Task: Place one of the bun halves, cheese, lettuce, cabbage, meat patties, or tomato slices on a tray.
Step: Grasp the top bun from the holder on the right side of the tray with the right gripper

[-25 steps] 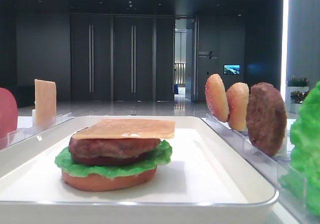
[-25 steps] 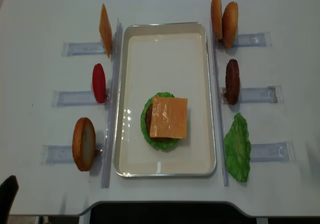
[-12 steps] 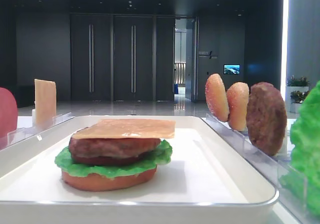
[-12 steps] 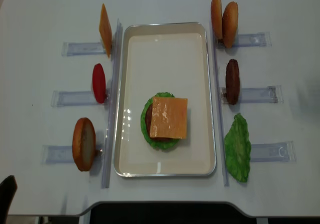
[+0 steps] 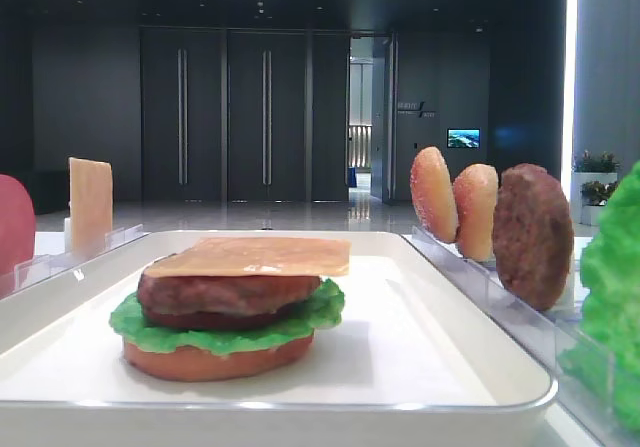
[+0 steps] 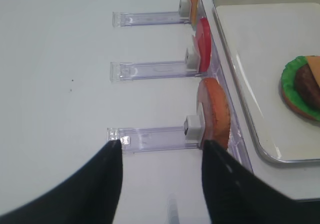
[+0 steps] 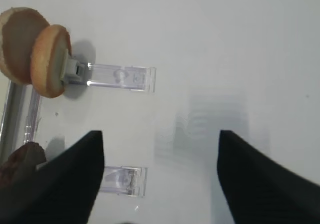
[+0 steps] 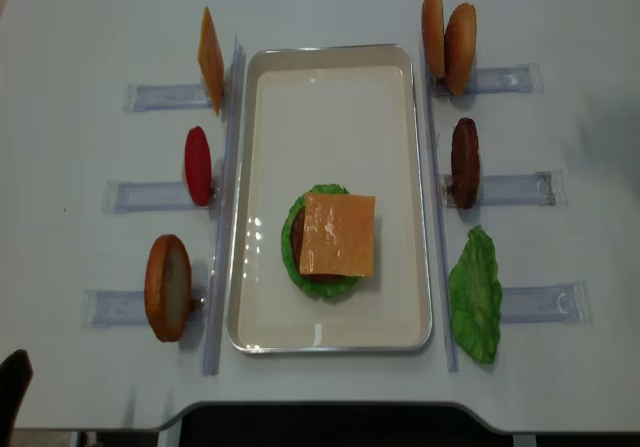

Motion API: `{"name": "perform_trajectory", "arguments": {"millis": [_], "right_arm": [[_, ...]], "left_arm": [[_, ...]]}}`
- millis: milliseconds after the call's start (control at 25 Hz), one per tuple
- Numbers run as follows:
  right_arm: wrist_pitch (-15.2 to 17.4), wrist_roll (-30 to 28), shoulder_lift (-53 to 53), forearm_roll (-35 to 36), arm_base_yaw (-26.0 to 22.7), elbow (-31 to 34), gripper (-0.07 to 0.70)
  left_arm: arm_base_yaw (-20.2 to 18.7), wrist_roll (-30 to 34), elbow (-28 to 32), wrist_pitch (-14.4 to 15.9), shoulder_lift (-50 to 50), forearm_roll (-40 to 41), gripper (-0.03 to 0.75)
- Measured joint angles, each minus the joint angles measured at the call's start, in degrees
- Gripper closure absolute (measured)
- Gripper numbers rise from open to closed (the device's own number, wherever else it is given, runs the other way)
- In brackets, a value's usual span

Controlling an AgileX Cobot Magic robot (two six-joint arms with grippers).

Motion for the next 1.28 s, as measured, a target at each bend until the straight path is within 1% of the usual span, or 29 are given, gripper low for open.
{"name": "perform_trajectory", "arguments": {"millis": [200, 520, 800, 960, 1080, 1200, 1280], "right_arm": [[0.00, -0.70, 5.37, 0.00, 0.00, -4.47, 0.179], [-0.13, -2.02, 11.00, -0.65, 0.00, -7.78, 0.181], [-0.14, -1.98, 15.63, -1.48, 0.00, -13.26, 0.181], [-1.73, -1.90, 16.27, -1.48, 0.00, -14.37, 0.183], [-2.11, -0.58, 16.27, -1.59, 0.00, -14.54, 0.184], [-1.55, 3.89, 16.27, -2.02, 0.00, -14.54, 0.184], [-1.06, 5.86, 16.27, -1.89, 0.07, -14.54, 0.184]], "left_arm": [[0.00, 0.00, 0.00, 0.00, 0.00, 0.00, 0.324], [0.00, 0.00, 0.00, 0.00, 0.00, 0.00, 0.324], [0.00, 0.00, 0.00, 0.00, 0.00, 0.00, 0.324], [0.00, 0.00, 0.00, 0.00, 0.00, 0.00, 0.324], [0.00, 0.00, 0.00, 0.00, 0.00, 0.00, 0.324], [0.00, 0.00, 0.00, 0.00, 0.00, 0.00, 0.324], [0.00, 0.00, 0.00, 0.00, 0.00, 0.00, 0.324]]}}
